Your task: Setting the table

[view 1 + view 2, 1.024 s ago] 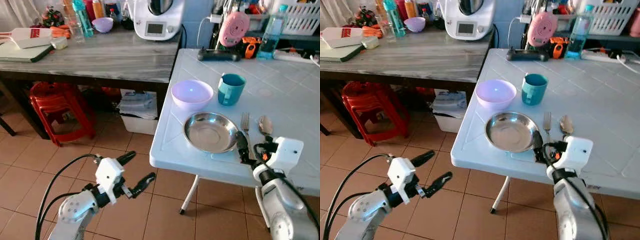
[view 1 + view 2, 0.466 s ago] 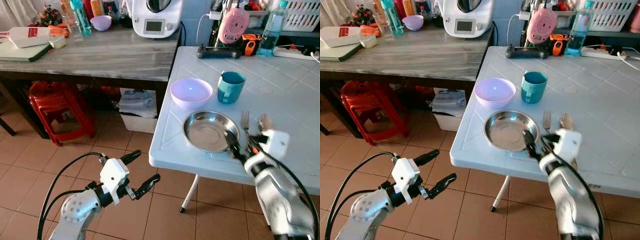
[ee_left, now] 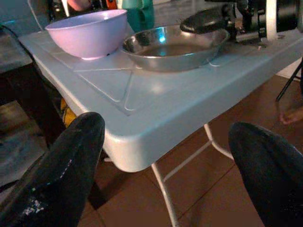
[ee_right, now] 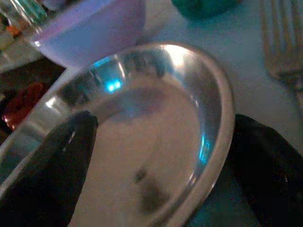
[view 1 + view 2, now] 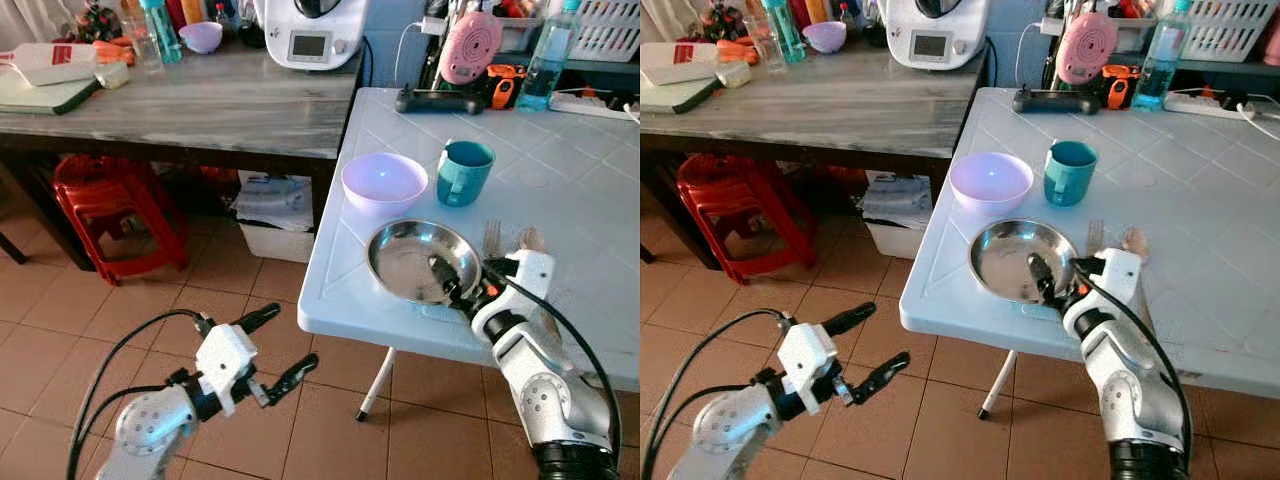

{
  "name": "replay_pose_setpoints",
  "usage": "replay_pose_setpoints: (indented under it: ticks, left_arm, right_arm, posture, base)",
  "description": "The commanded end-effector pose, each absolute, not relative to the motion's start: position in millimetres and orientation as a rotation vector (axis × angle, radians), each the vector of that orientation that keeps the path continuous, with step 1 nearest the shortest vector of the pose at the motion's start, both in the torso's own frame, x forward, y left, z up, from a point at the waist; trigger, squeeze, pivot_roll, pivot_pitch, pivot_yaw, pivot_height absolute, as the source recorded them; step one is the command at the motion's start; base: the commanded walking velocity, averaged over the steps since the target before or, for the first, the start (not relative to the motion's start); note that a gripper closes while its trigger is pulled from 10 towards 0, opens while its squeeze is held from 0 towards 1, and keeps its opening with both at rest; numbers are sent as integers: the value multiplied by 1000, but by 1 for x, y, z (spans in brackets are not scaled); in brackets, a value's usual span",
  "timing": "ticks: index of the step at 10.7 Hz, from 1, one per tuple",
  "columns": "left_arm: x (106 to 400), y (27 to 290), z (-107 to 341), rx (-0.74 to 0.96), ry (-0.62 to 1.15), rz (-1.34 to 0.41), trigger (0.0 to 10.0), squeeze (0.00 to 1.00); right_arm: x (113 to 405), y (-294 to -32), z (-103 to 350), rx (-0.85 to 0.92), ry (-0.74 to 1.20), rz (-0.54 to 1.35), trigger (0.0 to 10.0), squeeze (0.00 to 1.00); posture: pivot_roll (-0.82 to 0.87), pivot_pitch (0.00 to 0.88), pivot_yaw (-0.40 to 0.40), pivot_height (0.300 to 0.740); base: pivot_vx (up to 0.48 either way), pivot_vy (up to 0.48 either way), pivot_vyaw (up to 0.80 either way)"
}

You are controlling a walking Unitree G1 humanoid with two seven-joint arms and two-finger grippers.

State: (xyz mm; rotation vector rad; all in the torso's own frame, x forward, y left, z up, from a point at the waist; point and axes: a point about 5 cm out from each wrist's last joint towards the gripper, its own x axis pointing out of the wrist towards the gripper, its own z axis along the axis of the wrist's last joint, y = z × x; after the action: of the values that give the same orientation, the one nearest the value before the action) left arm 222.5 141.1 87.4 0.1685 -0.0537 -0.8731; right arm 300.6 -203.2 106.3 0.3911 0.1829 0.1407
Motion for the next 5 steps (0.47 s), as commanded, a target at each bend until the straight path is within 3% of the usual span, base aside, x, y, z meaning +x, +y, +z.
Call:
replay_pose_setpoints:
  ticks: [1,4,5]
  left_arm:
    - [222,145,91,184,-59,-877,10000,0]
    - [219,146,86,192,-45,-892,10000,0]
    - [219,143,84,186,-42,-908,10000,0]
  right_arm:
    - [302,-200,104,398,209,154,10000,0]
    - [302,-203,100,426,229,139,10000,0]
    - [301,-204,97,460,249,144,5882,0]
  posture:
    - [112,83,25,740]
    - [100,87,39,740]
    - [94,87,47,740]
  base:
    - [0,0,0]
    - [0,0,0]
    - [0,0,0]
